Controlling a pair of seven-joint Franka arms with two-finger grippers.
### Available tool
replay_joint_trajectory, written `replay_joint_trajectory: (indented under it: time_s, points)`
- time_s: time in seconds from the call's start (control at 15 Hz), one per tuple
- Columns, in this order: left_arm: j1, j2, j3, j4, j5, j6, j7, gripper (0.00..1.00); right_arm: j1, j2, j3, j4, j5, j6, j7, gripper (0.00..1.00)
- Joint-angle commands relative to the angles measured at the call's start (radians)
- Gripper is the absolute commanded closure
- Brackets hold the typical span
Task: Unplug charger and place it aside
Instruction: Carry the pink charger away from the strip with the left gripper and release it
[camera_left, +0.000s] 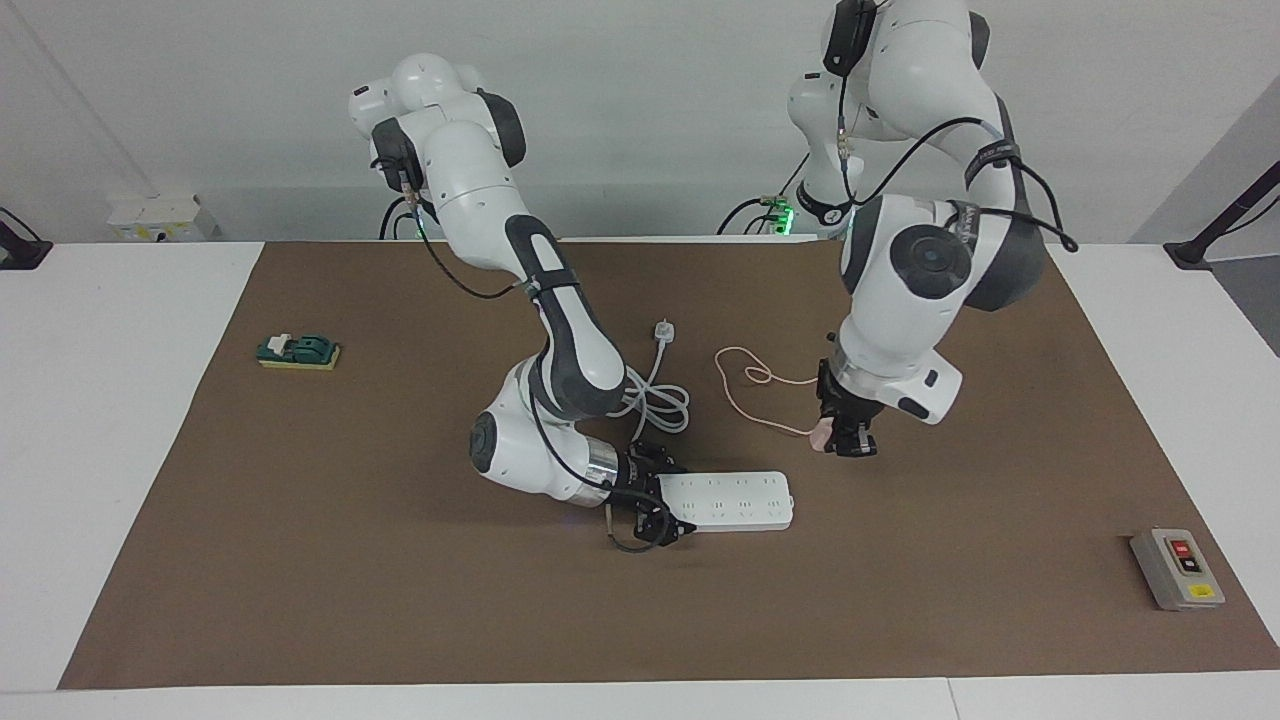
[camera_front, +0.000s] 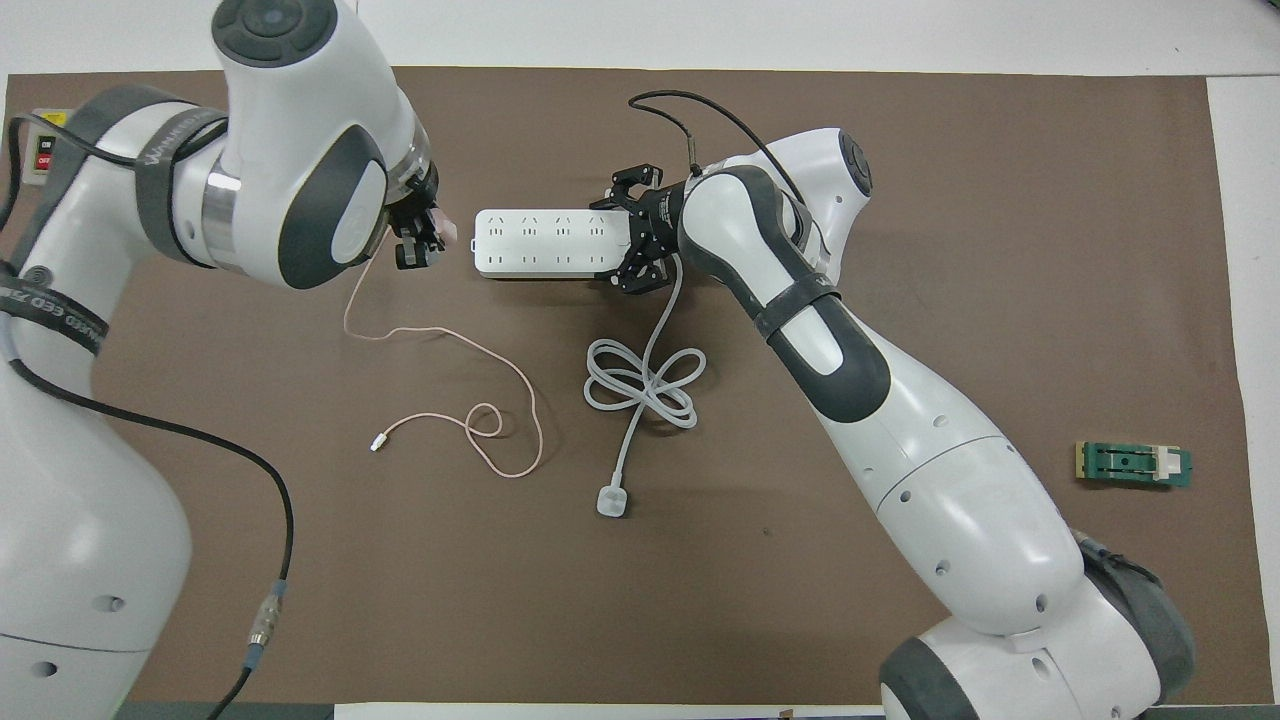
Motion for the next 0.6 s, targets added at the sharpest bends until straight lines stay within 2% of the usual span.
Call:
replay_joint_trajectory:
  time_s: [0.0,0.13,0.33,0.4,0.53]
  points:
    - [0.072,-0.068,-0.004,-0.027,-0.04,-0.061,0.118,1.0,0.016,0.017,-0.001,0.0,0.004,0.06,-0.059,0.76]
    - [0.109,-0.09,-0.004,-0.04,-0.045,-0.093,0.208,1.0,0.016,0.017,-0.001,0.0,0.006,0.06,-0.057,0.75]
    - [0.178,-0.124,-0.004,-0.079,-0.046,-0.1,0.365,1.0,0.018,0.017,-0.001,0.0,0.007,0.06,-0.054,0.6]
    - [0.198,-0.128,-0.004,-0.079,-0.046,-0.112,0.408,1.0,0.016,0.016,-0.001,0.0,0.009,0.059,-0.053,0.51]
    - [0.242,-0.13,-0.004,-0.086,-0.046,-0.124,0.512,1.0,0.016,0.013,-0.001,0.0,0.009,0.055,-0.038,0.18]
